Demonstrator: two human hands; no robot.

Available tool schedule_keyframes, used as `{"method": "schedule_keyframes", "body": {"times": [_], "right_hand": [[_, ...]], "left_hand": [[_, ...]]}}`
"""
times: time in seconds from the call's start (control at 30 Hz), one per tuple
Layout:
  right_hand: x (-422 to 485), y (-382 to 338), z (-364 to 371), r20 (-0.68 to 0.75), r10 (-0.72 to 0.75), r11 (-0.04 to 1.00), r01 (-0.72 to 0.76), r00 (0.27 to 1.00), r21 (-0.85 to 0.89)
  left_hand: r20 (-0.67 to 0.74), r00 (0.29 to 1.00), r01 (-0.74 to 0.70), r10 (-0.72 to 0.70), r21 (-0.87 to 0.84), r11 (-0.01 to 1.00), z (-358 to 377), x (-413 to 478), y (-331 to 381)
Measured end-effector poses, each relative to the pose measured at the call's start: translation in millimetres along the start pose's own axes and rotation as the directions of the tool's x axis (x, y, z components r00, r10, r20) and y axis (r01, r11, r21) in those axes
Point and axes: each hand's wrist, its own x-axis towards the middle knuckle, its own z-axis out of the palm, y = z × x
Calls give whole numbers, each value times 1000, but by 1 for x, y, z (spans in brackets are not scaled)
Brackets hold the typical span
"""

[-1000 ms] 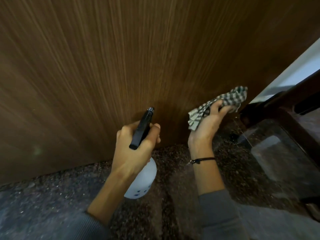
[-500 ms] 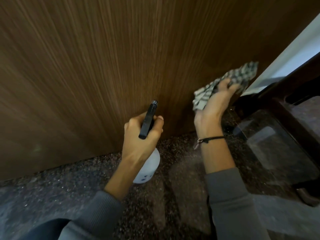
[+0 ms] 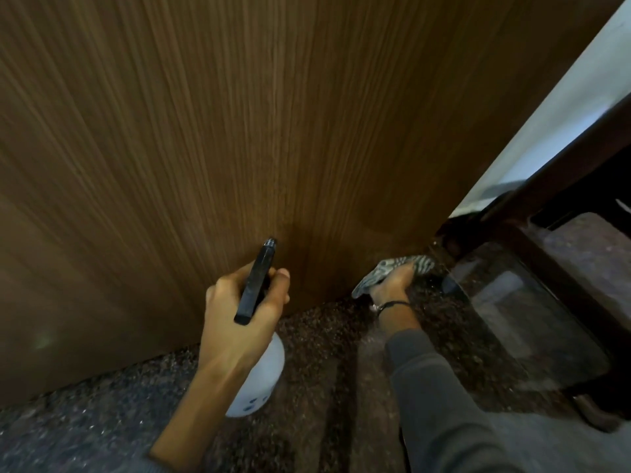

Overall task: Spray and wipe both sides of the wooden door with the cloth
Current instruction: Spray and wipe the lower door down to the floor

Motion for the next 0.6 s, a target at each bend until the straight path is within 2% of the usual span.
{"method": "schedule_keyframes", "body": {"times": [0.1,0.37,0.43,0.5,0.6], "right_hand": [[7,18,-1,28,64,997,-63,998,-50],[-55,43,2,88,182,983,-185,979,23],[-84,29,-5,158,161,984,-171,974,52],[-104,13,-12,132,99,993,-107,986,55],[-138,-11,-20,255,20,997,-40,967,74]], "left_hand": [[-14,1000,-6,6,-20,1000,-10,-5,1],[31,998,-49,50,-16,999,-5,-5,17],[63,997,-31,33,-39,999,0,-6,20],[92,996,3,2,-49,999,5,-7,21],[134,990,51,-45,-47,998,7,-10,23]]}}
